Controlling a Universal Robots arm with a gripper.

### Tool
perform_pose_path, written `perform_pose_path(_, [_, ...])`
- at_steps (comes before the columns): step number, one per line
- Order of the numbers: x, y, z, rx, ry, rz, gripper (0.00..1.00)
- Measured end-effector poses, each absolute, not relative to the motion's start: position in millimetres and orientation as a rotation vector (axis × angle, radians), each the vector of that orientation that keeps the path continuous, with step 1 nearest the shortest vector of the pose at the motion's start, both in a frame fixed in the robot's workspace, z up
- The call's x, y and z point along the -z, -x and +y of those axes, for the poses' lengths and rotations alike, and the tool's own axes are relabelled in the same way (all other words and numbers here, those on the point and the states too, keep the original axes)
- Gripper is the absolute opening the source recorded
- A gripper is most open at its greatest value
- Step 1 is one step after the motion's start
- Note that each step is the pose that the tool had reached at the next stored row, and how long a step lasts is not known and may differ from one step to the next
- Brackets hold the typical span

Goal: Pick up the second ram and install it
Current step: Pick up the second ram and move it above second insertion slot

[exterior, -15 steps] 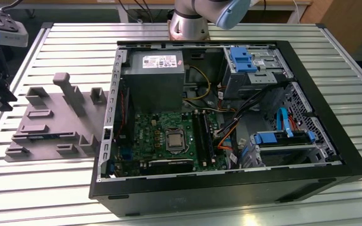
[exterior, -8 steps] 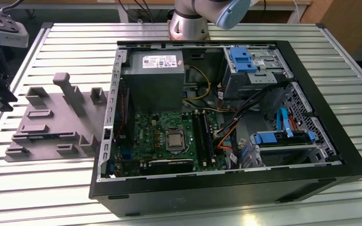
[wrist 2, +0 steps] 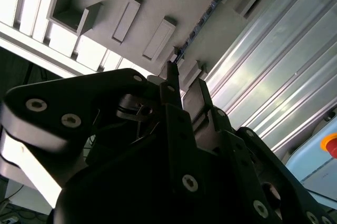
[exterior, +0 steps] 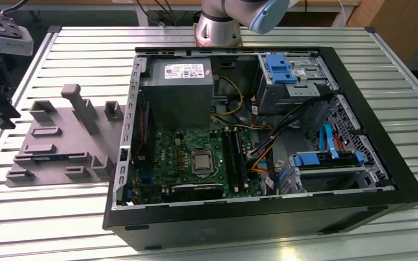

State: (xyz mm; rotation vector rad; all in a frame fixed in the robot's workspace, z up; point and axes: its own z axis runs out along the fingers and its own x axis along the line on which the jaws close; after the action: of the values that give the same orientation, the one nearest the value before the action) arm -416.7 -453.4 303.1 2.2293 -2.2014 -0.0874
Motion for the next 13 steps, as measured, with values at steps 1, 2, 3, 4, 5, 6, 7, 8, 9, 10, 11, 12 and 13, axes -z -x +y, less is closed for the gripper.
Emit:
perform_pose_path(1, [-302.9, 416.7, -453.4, 0.087, -2.229, -2.201, 0.31])
perform_pose_path(2, [-302.8, 416.7, -453.4, 0.087, -2.229, -2.201, 0.31])
perform_pose_path(3, [-302.4, 416.7, -453.4, 0.087, -2.23, -2.202, 0.31])
perform_pose_path(4, [-301.7, 416.6, -453.4, 0.087, -2.23, -2.202, 0.31])
perform_pose_path(5, [-300.8, 416.7, -453.4, 0.087, -2.229, -2.202, 0.31])
perform_pose_path(6, [-299.5, 416.7, -453.4, 0.087, -2.229, -2.201, 0.31])
perform_pose_path(7, [-297.7, 416.7, -453.4, 0.087, -2.229, -2.201, 0.31])
perform_pose_path(8, [-295.8, 416.7, -453.5, 0.087, -2.229, -2.202, 0.31])
perform_pose_path(9, [-294.1, 416.7, -453.5, 0.087, -2.229, -2.202, 0.31])
perform_pose_path(10, [-292.4, 416.7, -453.6, 0.087, -2.229, -2.201, 0.31])
perform_pose_path(11, [-291.0, 416.7, -453.9, 0.087, -2.229, -2.201, 0.31])
perform_pose_path(12, [-289.5, 416.6, -454.4, 0.087, -2.229, -2.201, 0.31])
perform_pose_path(13, [-287.9, 416.6, -454.9, 0.087, -2.229, -2.201, 0.31])
